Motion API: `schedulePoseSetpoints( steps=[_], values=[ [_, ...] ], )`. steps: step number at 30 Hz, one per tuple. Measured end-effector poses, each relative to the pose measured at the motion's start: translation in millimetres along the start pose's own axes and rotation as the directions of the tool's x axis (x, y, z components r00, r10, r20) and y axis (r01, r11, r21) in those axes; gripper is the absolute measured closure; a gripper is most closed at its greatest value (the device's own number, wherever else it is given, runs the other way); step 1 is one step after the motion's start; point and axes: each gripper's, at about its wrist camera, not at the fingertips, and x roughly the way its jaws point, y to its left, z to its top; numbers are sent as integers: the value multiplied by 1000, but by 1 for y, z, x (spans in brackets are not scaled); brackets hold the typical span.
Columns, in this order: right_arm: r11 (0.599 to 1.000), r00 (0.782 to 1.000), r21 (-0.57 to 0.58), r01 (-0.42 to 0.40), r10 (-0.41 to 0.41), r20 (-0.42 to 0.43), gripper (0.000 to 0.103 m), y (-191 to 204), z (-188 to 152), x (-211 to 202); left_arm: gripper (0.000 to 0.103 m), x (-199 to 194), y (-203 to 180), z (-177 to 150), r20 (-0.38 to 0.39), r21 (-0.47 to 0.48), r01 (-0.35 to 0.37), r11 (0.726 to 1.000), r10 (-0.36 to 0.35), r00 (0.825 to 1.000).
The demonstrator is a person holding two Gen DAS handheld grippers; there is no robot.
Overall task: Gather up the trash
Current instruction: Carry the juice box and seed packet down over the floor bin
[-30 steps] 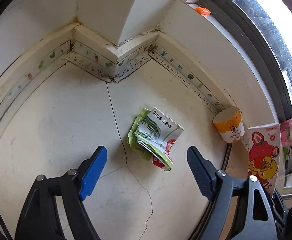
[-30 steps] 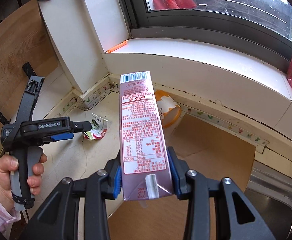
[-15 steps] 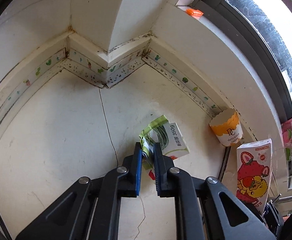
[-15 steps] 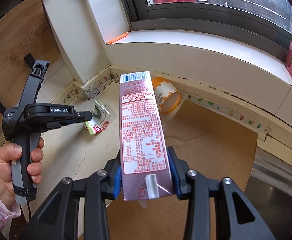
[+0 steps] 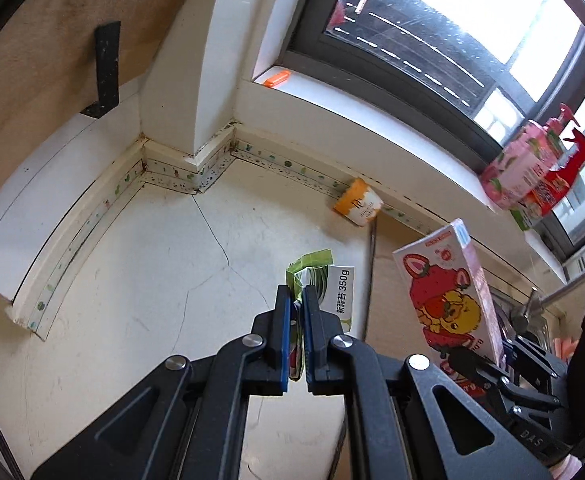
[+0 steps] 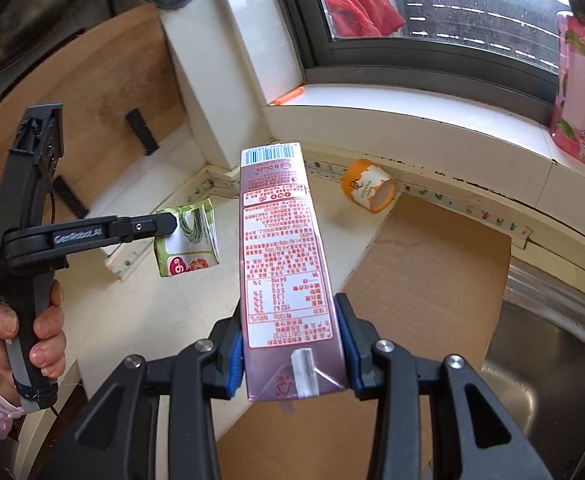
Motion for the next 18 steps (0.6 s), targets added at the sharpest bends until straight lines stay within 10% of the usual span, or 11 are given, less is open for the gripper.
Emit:
schedulePoseSetpoints(
  steps=[18],
  values=[
    [995,995,-34,-93,94,17,64,126,-128,-122,100,-171,9,-178,-69,75,139,988,-134,989]
  ],
)
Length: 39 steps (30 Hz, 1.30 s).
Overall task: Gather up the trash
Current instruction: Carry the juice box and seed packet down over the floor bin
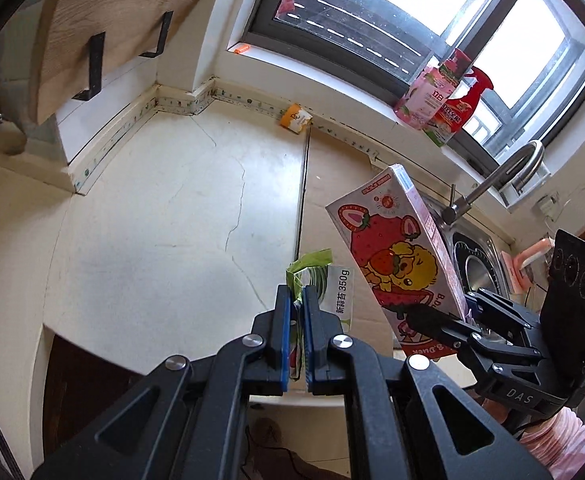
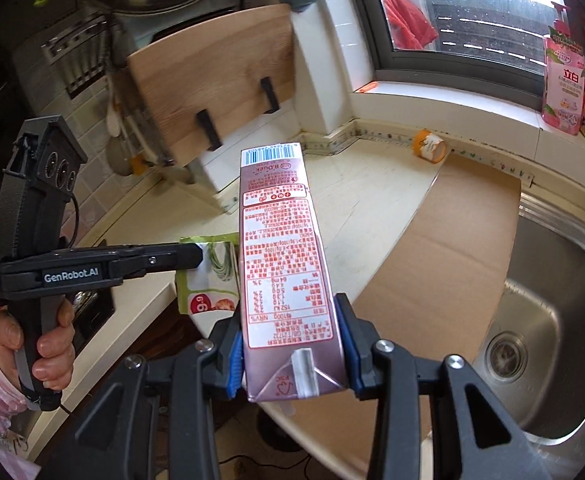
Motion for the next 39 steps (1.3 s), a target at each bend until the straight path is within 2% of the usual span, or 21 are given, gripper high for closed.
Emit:
schedulePoseSetpoints(
  steps=[5,9,13,18,20,23,28,31,33,39],
  values=[
    [1000,1000,7,26,-26,6,64,33,-39,-7,100,-33,14,-49,4,15,-46,999,46,999],
    [1000,1000,23,10,-9,-28,64,52,-62,0,100,-40,28,-87,-26,14,-78,997,79,997],
    [1000,997,-12,14,-15,-81,64,75,-86,13,100,-35,39,-131,-68,31,-106,994,107,992],
    [999,988,-33,9,-14,-153,64,91,-118,34,100,-12,64,-185,-167,-9,-102,995,99,981],
    [999,982,-37,6,-13,-187,64,95,-132,47,100,-3,74,-205,-176,-7,-119,993,116,978],
    [1000,968,-20,-11,6,-252,64,98,-155,74,100,17,90,-236,-212,-15,-154,988,147,966],
    [1000,936,-16,5,-11,-353,64,95,-201,123,100,52,117,-275,-269,-23,-199,980,186,945],
    [999,902,23,38,-24,-432,64,83,-232,154,100,68,134,-296,-319,-52,-213,976,186,929],
    [997,883,67,41,-5,-469,64,77,-244,163,100,67,143,-303,-340,-80,-213,974,175,924],
    [998,852,25,49,-29,-522,64,81,-260,173,100,63,156,-305,-330,-52,-263,963,232,915]
  ],
)
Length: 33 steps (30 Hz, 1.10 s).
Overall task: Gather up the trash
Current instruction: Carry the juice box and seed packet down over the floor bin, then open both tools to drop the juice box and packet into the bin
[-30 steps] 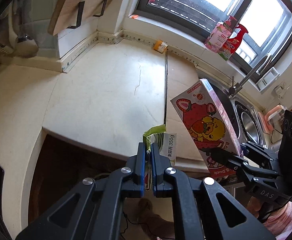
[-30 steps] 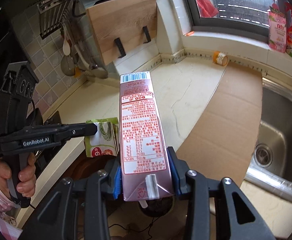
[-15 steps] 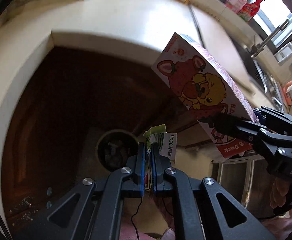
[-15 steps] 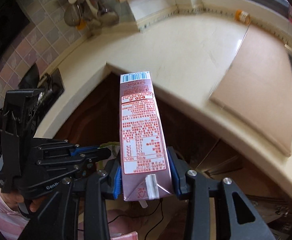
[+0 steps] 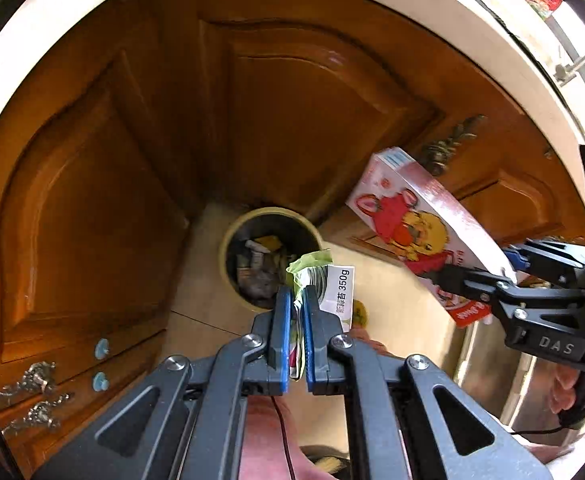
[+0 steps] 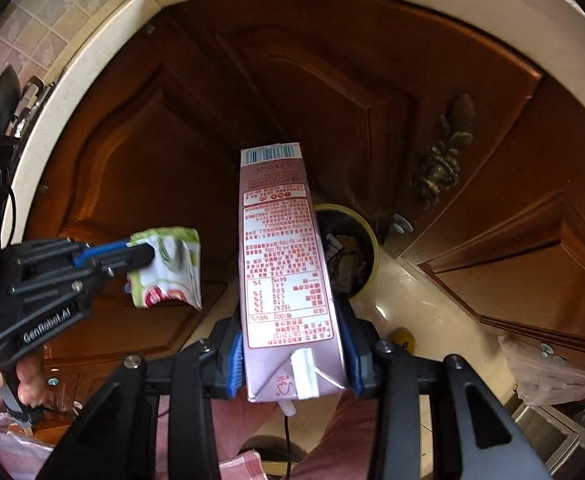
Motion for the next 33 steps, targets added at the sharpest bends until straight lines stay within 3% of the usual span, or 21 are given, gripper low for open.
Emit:
schedulePoseSetpoints(
  steps=[7,18,24,28,31,33],
  values=[
    [999,996,22,41,-39,-81,64,-10,6,55,99,71,26,13,-38,-44,-43,998,41,998],
    [986,974,-38,161,-165,-155,63,-33,21,194,98,203,54,31,-76,-84,-59,995,52,996],
    [983,964,-60,171,-180,-198,62,-36,29,259,97,258,71,29,-110,-105,-65,992,53,993],
    [988,968,-15,156,-156,-198,62,-48,40,279,81,281,71,23,-146,-103,-59,993,44,988],
    [990,971,18,142,-136,-199,47,-53,38,285,68,292,76,22,-161,-87,-55,995,41,986],
    [990,972,27,139,-131,-197,47,-53,37,288,59,300,79,21,-169,-69,-61,996,49,984]
  ],
)
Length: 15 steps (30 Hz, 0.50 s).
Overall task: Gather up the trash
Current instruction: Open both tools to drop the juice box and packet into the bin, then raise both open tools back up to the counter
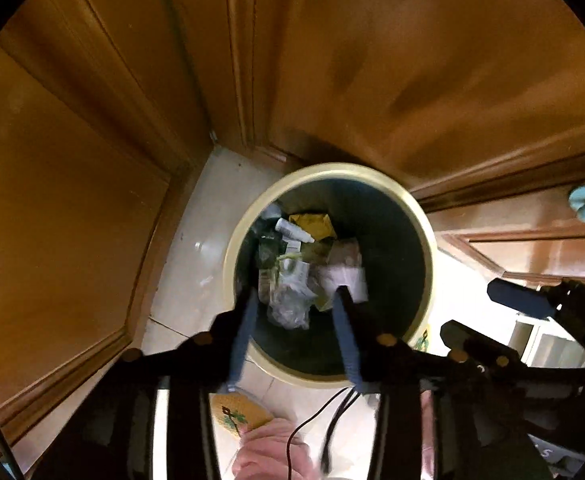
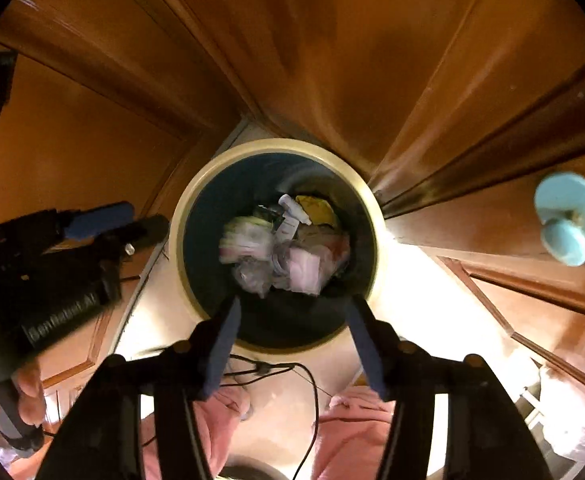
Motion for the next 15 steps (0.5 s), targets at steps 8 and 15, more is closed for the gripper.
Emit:
schedulePoseSetpoints(
  steps=[8,15],
  values=[
    [1000,1000,-6,19,-19,10,47,10,-8,-7,56,-1,0,-1,14,-5,-9,1000,9,1000],
    [1000,999,26,7,-8,52,47,3,-14,-38,56,-33,-3,4,60,-2,-12,1000,13,998]
  ],
)
